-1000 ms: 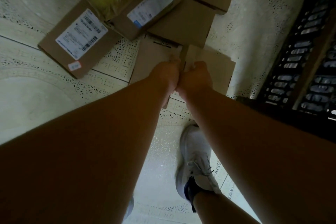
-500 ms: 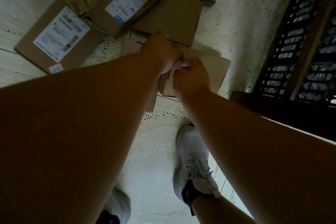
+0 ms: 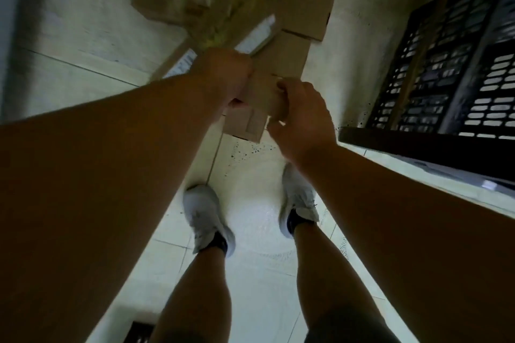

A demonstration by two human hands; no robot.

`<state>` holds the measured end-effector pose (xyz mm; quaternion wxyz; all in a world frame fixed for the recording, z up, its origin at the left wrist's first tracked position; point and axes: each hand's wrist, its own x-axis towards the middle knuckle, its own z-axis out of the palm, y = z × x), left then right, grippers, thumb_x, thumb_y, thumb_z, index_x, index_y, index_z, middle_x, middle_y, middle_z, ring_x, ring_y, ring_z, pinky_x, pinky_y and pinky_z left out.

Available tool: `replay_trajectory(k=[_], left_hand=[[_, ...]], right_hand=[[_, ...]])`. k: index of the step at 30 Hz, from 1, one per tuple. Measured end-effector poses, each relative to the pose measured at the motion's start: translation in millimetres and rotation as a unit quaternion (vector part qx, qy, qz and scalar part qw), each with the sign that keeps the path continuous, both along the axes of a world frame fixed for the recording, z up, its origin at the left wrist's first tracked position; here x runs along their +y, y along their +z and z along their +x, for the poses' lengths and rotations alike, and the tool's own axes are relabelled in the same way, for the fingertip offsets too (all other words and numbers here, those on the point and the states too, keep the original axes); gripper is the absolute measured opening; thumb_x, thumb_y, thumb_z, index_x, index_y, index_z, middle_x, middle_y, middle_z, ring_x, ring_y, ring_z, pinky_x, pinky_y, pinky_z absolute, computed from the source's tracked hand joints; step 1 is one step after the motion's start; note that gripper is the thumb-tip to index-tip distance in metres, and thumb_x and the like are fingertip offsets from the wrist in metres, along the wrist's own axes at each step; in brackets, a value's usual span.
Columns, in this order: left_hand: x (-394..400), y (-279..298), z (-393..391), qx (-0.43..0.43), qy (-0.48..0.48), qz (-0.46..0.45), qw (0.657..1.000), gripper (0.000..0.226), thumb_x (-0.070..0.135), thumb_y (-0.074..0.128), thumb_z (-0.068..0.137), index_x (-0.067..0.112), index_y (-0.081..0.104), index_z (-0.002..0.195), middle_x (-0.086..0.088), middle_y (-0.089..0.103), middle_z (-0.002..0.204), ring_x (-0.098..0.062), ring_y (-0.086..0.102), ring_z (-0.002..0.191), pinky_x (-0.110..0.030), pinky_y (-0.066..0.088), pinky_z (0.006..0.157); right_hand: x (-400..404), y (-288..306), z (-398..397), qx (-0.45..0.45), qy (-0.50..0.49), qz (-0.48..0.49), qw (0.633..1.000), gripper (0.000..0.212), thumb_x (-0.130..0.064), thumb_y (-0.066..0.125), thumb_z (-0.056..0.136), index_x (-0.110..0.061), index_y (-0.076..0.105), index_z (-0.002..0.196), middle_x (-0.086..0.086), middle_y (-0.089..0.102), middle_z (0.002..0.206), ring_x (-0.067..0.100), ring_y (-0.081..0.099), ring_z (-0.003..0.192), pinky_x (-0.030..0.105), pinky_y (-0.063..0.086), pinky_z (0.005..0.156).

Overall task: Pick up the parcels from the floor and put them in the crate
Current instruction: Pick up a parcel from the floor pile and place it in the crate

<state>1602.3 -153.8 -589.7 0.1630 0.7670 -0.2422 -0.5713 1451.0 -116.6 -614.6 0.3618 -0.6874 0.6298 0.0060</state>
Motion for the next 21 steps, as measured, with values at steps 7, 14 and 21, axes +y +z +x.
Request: replay_trajectory(k=[7,14,21], left_hand=[[19,226,85,-0.004,0.080,-0.110,0.991,0.047,0.061,0.040,0.096,0.023,0.064,0.109,-0.003,0.069,0.093,-0.017,0.065,0.065,-0.029,0.051,0.057],[90,419,145,-0.229,-0.006,-0.272,0.934,0.036,0.057,0.055,0.091,0.024,0.065,0.101,0.007,0.070,0.095,-0.011,0.065,0.086,-0.032,0.054,0.078],[141,522,157,-0.176,0.257,-0.337,0.889,0.040,0.061,0.040,0.097,0.029,0.061,0.108,0.011,0.066,0.093,-0.013,0.063,0.094,-0.035,0.050,0.086]], right_hand=[[-29,232,69,-0.177,-0.053,0.009,0.983,0.057,-0.016,0.076,0.083,-0.023,0.049,0.132,-0.013,0.057,0.103,0.004,0.061,0.089,0.021,0.057,0.073],[-26,442,119,-0.284,-0.111,-0.030,0.952,0.052,-0.039,0.080,0.081,-0.033,0.050,0.123,-0.006,0.059,0.115,0.016,0.066,0.099,0.042,0.063,0.077],[35,547,166,-0.364,-0.091,0.036,0.926,0.058,-0.038,0.067,0.093,-0.042,0.034,0.140,-0.005,0.069,0.113,0.013,0.075,0.085,0.041,0.064,0.066]])
